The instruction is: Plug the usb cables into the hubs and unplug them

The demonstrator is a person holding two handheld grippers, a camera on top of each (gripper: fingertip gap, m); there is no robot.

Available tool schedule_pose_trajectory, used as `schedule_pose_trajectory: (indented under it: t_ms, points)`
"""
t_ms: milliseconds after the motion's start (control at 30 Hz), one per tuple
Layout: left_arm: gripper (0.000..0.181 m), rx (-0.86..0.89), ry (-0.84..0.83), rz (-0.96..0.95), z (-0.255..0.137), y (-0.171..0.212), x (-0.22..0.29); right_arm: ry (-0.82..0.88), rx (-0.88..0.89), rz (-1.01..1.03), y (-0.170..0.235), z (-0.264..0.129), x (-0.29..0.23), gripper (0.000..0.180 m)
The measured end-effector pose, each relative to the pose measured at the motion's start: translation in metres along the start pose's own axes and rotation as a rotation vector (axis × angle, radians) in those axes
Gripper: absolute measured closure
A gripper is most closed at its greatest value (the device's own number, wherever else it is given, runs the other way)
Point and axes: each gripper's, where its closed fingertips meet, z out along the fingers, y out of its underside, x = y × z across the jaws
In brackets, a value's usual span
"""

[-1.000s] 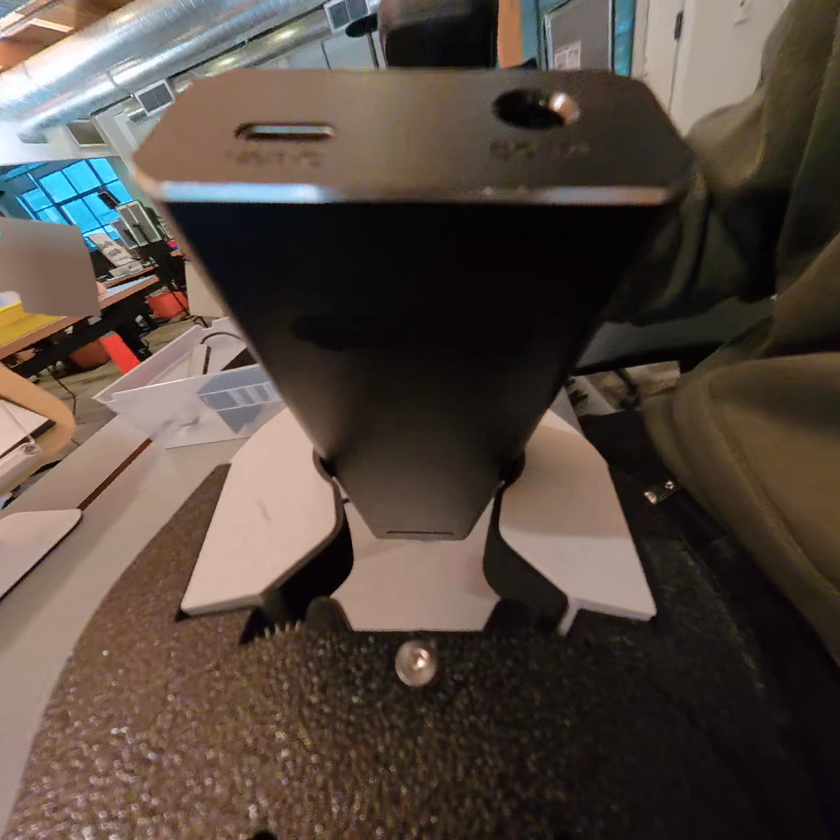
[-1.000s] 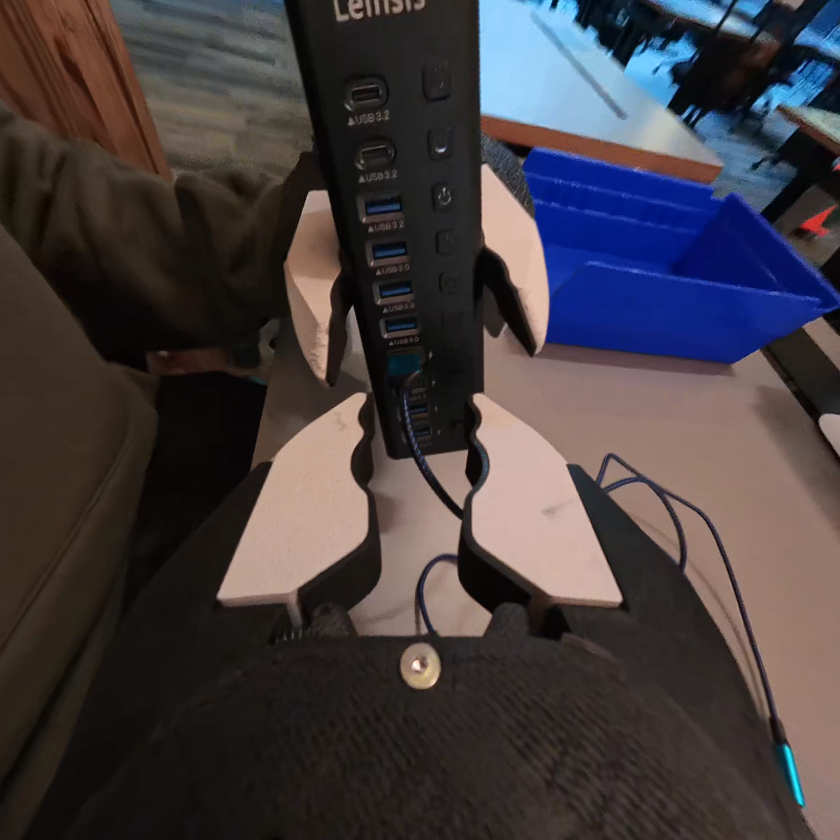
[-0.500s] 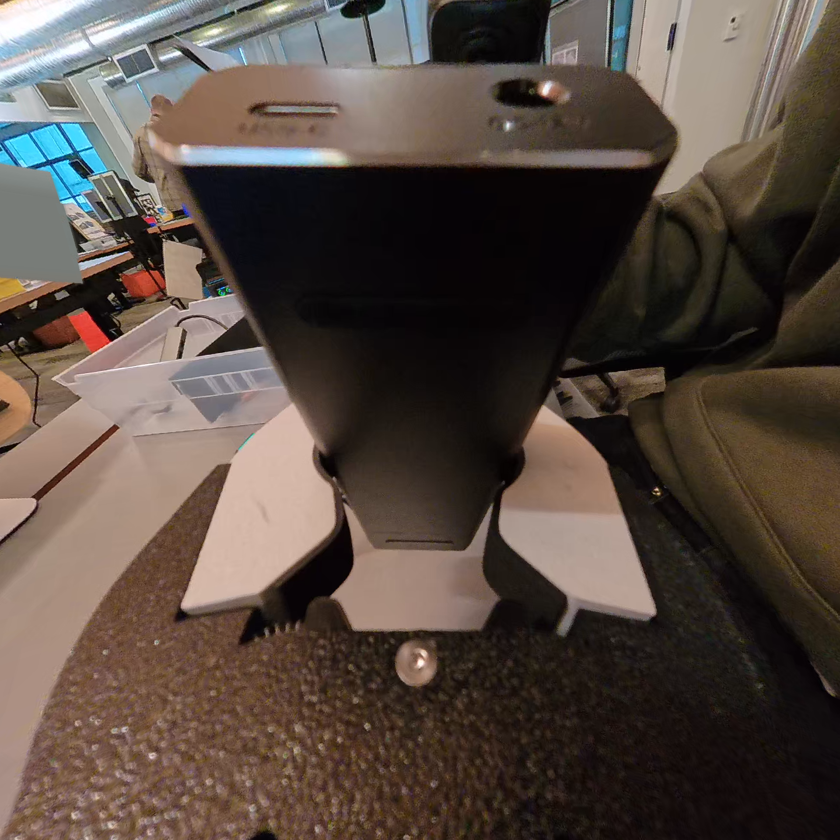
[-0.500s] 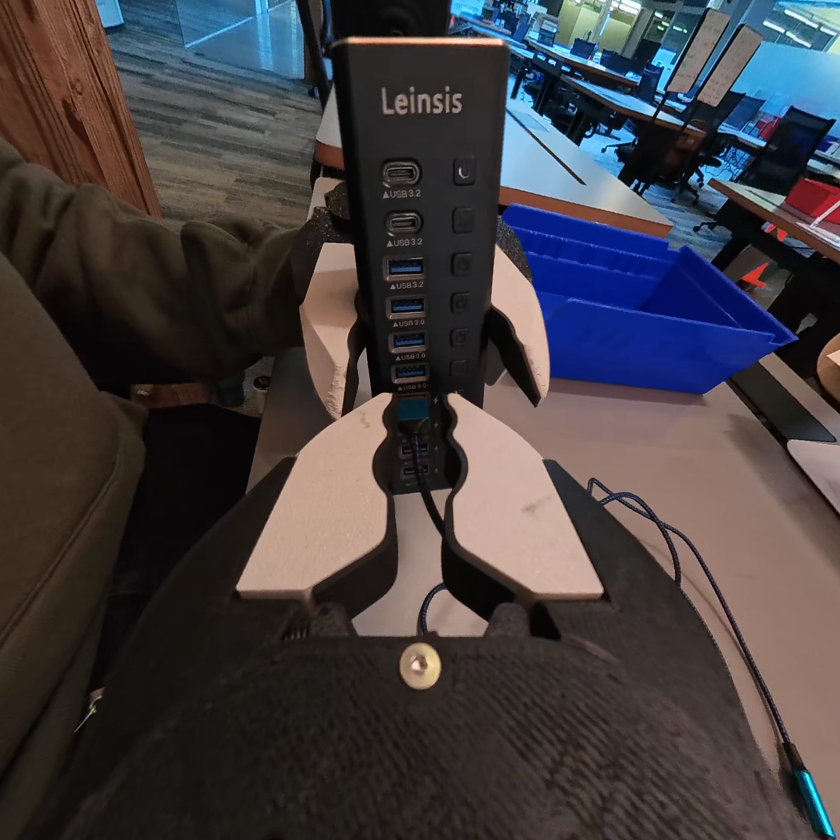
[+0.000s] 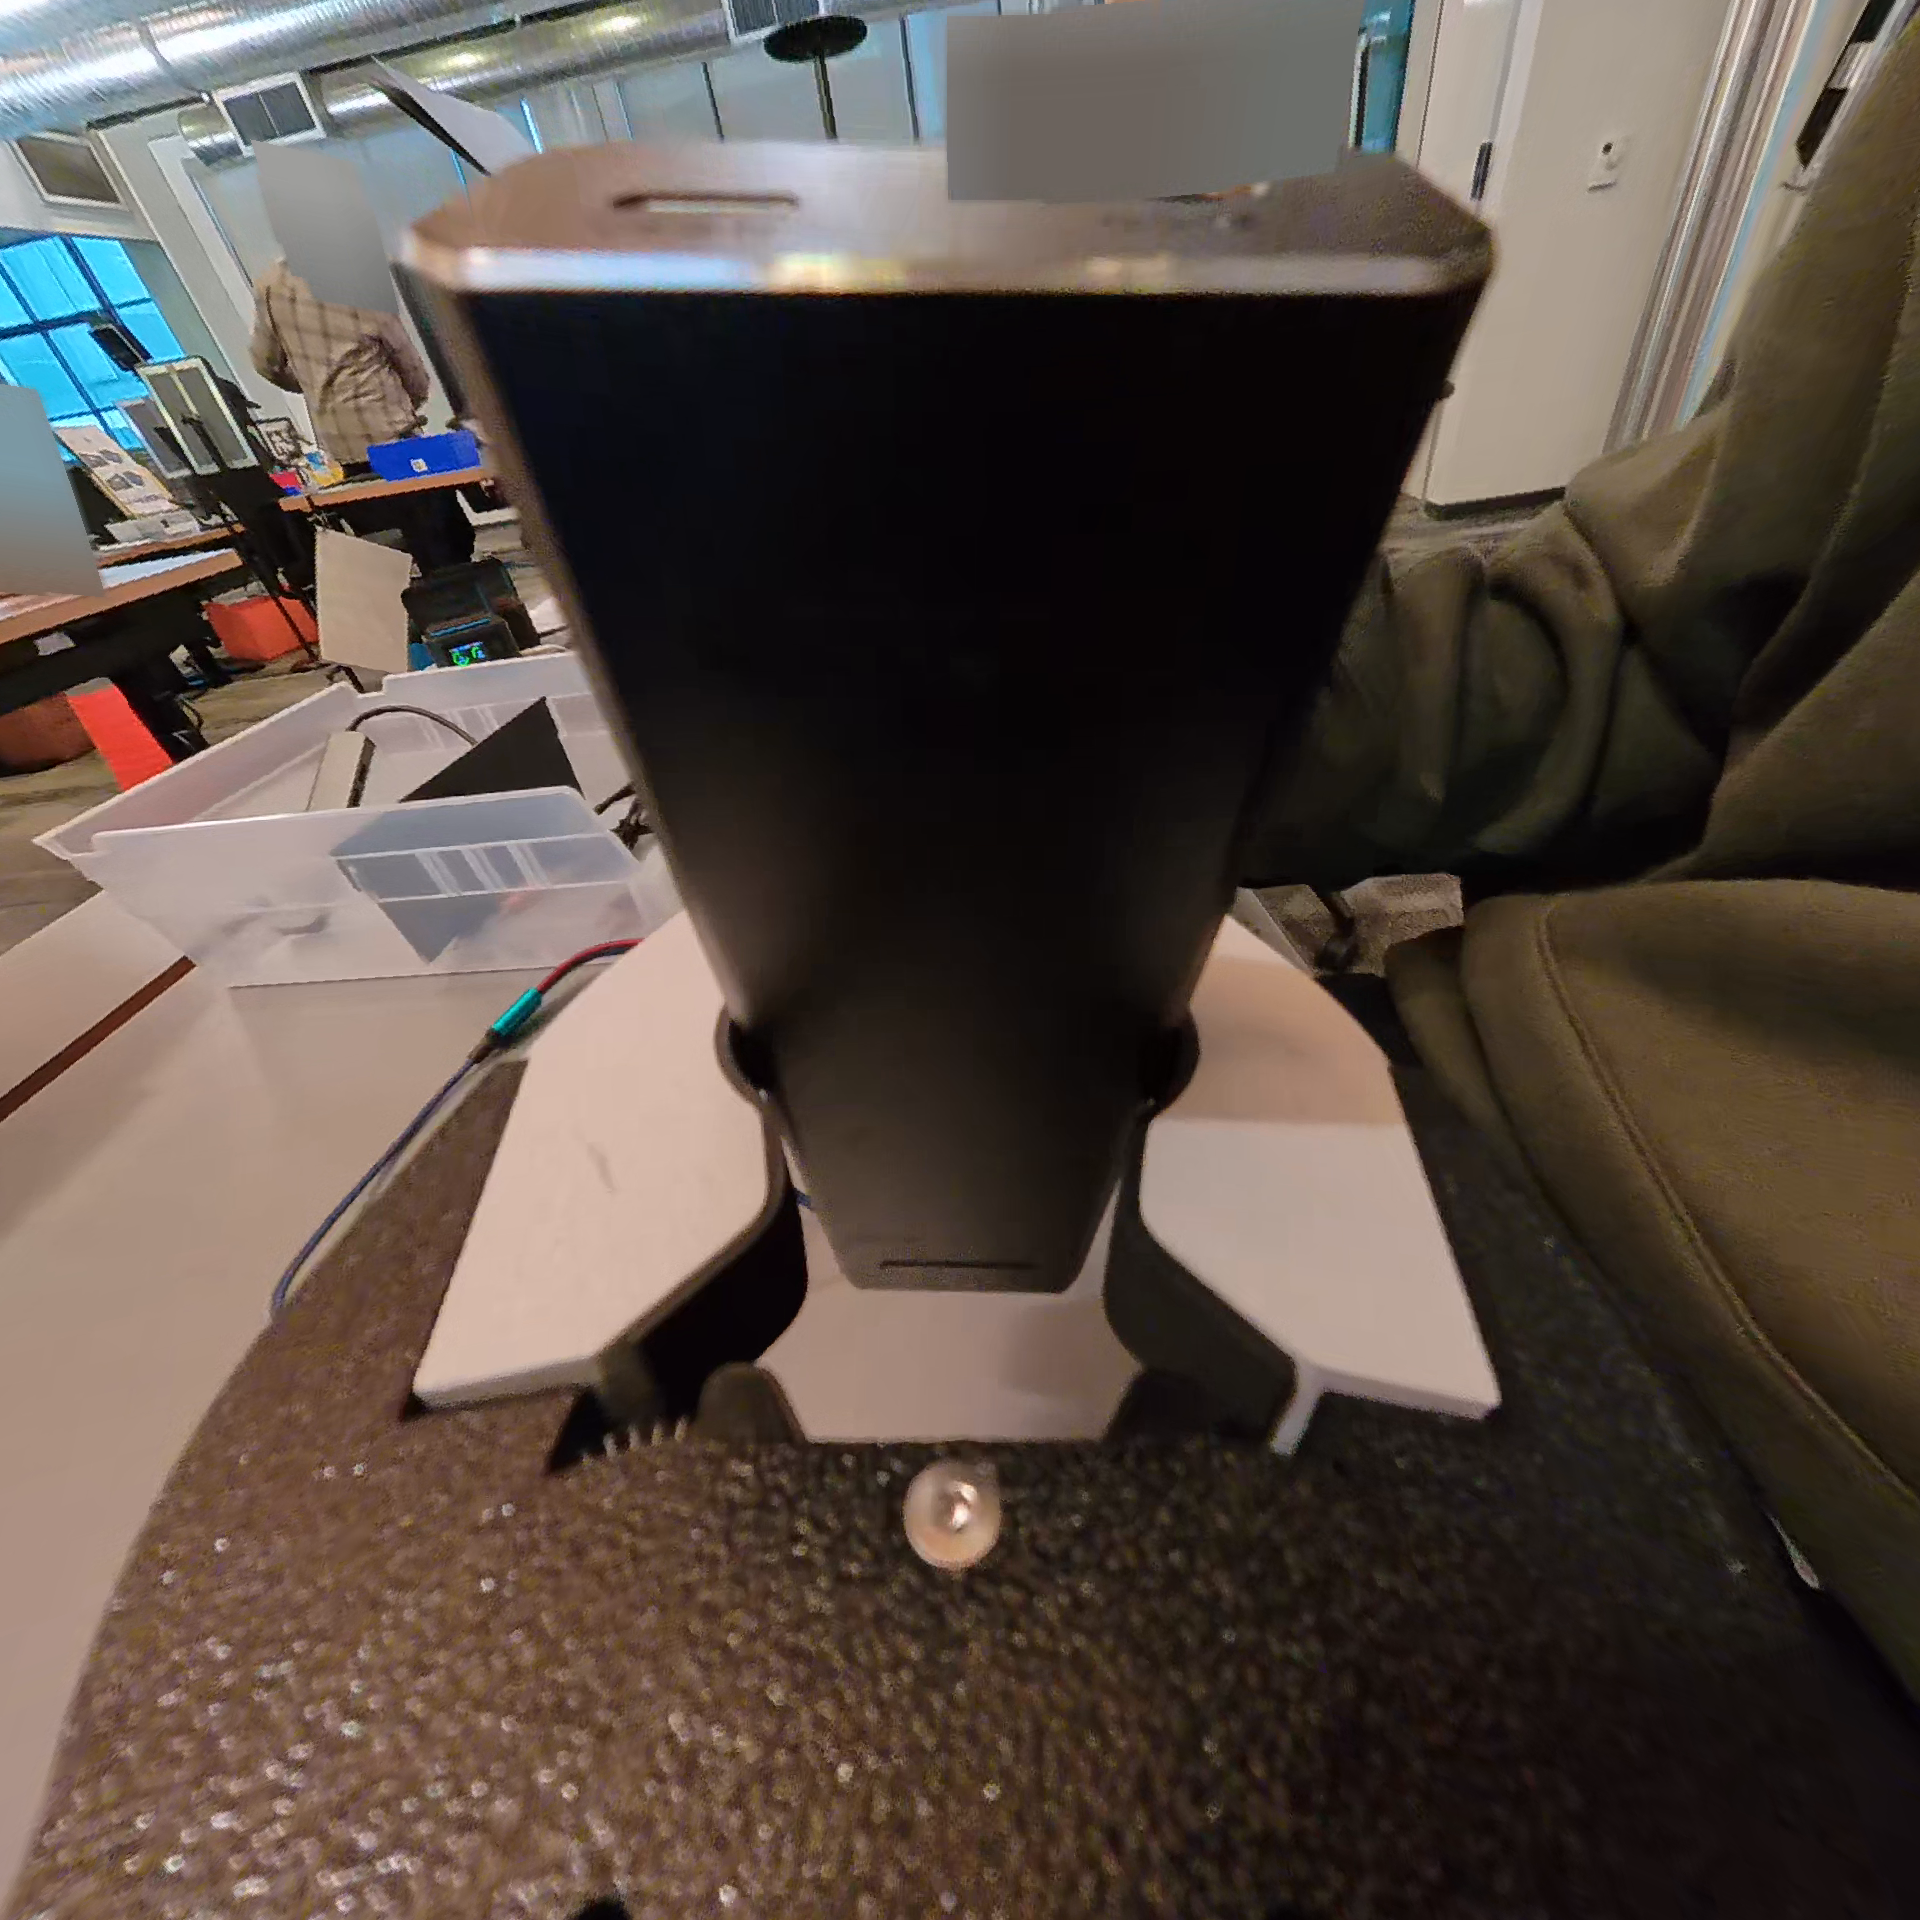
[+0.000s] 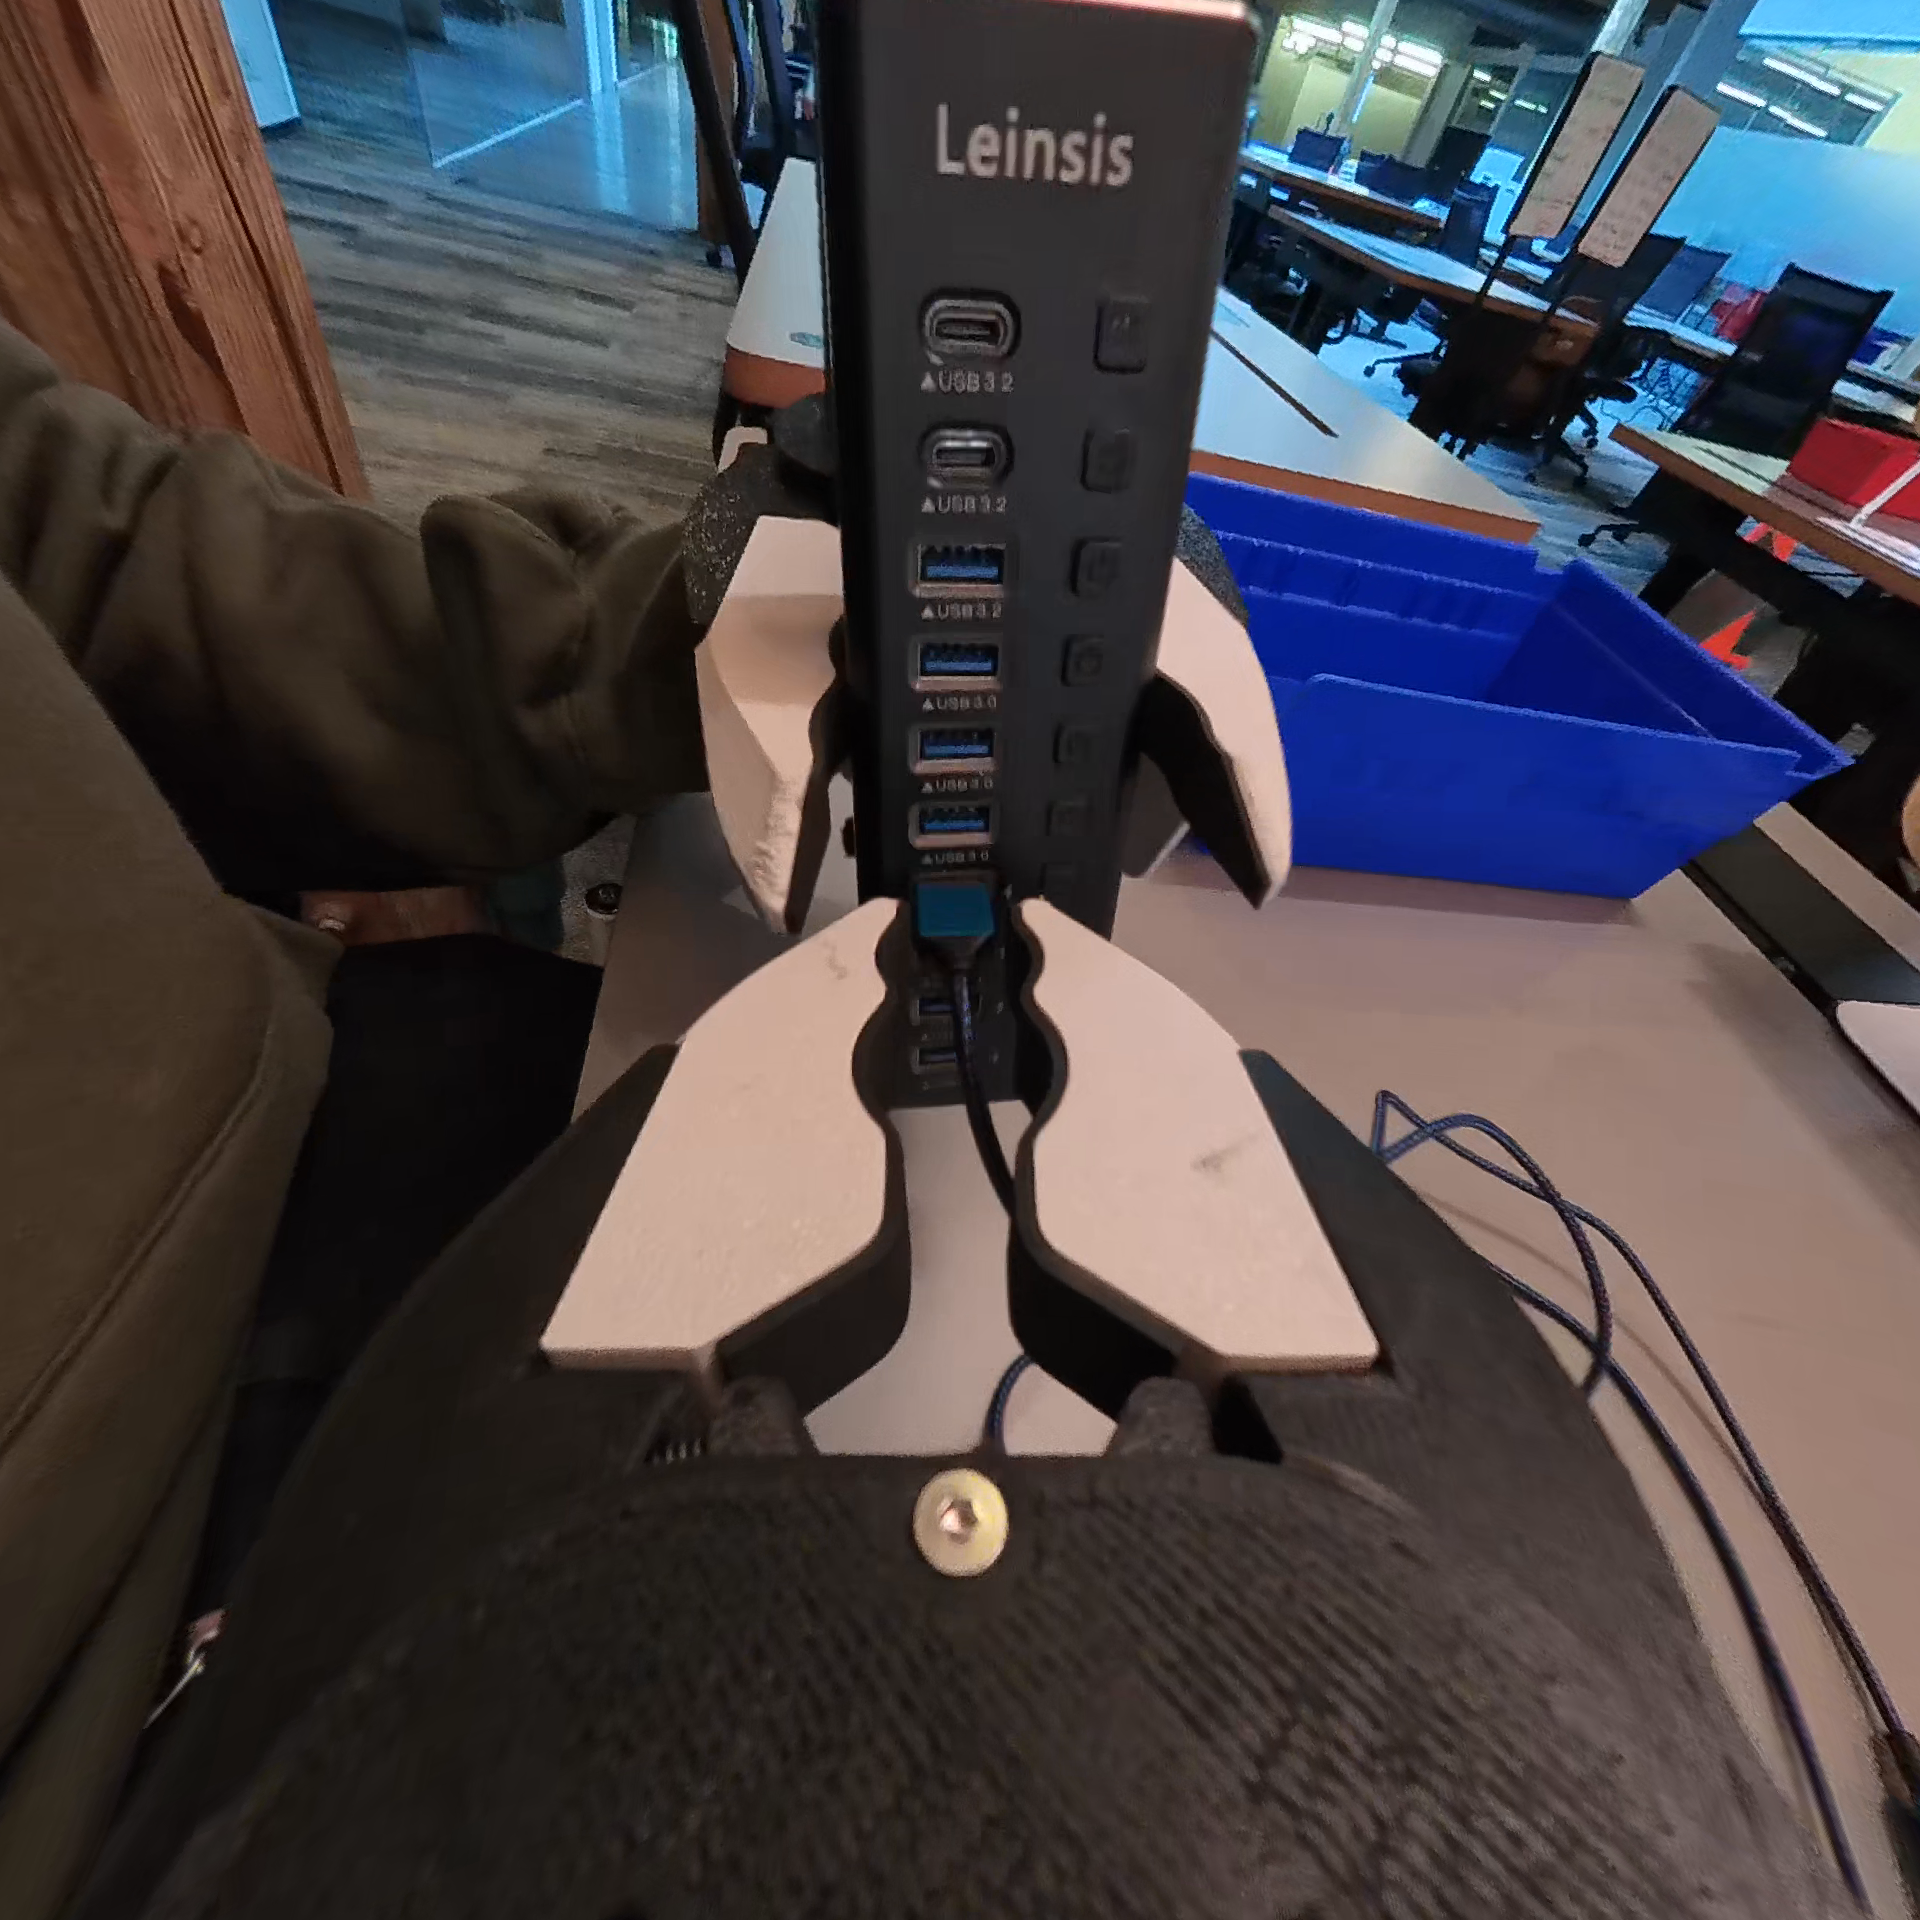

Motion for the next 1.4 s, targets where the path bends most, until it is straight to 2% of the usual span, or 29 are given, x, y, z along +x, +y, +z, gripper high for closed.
schedule_pose_trajectory:
  t_ms: [367,633,767,967,1100,1233,1300,1333,1400]
  points:
    - [0.11,0.064,0.025,-0.025,-0.003,-0.006,0.001,-0.01,0.044,0.055,-0.003,0.01,-0.003,0.165]
    - [0.104,-0.061,0.015,-0.039,0.0,0.015,0.003,0.006,-0.076,-0.031,0.007,0.007,-0.001,0.166]
    - [0.104,0.08,0.037,-0.124,-0.001,0.006,0.001,0.01,0.001,0.013,-0.001,0.007,0.001,0.166]
    - [0.102,0.146,0.022,-0.251,0.0,-0.002,-0.008,0.027,0.11,0.102,-0.011,0.004,0.009,0.166]
    - [0.106,0.025,-0.049,-0.089,0.004,-0.002,-0.009,-0.047,0.022,0.107,-0.002,0.001,0.006,0.165]
    - [0.107,-0.042,-0.088,-0.059,-0.003,0.004,-0.015,0.053,0.131,0.092,-0.03,-0.021,0.027,0.13]
    - [0.107,-0.111,-0.117,-0.045,-0.006,0.016,-0.02,0.078,0.196,0.101,-0.051,-0.029,0.032,0.123]
    - [0.107,-0.126,-0.118,-0.052,-0.006,0.019,-0.021,0.073,0.219,0.106,-0.06,-0.027,0.03,0.112]
    - [0.107,-0.148,-0.105,-0.047,-0.001,0.021,-0.017,0.034,0.225,0.128,-0.072,-0.011,0.02,0.113]
